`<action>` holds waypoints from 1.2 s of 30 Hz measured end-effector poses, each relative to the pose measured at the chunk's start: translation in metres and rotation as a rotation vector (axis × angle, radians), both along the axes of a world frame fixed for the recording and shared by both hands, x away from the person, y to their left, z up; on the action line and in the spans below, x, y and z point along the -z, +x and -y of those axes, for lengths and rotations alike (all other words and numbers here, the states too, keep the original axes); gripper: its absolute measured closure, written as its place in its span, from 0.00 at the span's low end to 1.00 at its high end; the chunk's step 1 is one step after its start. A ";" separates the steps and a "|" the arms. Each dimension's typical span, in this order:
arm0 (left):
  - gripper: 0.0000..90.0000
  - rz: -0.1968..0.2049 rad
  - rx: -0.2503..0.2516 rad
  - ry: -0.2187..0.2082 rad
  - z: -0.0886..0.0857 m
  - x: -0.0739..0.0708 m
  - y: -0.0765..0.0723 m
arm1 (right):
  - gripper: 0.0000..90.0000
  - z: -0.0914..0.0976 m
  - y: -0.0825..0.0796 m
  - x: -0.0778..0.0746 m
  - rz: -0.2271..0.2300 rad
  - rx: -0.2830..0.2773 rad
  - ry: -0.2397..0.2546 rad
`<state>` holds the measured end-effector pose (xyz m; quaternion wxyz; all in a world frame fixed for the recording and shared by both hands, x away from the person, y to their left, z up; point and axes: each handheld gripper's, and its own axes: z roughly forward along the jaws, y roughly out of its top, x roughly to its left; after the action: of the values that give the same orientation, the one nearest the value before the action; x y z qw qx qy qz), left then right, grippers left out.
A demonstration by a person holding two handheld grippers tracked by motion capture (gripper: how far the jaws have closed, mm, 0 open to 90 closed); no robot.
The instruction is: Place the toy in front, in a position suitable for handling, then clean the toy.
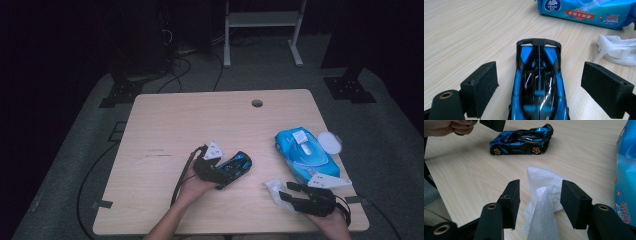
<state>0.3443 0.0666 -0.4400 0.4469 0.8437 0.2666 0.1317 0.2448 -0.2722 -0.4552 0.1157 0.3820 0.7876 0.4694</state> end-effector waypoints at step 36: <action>0.11 0.081 -0.239 -0.064 -0.138 -0.001 -0.061 | 0.42 0.008 -0.005 -0.007 0.030 0.028 0.039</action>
<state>0.2837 0.2050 -0.4394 0.4652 0.7851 0.3512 0.2095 0.2396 -0.2805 -0.4487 0.1264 0.3880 0.7711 0.4887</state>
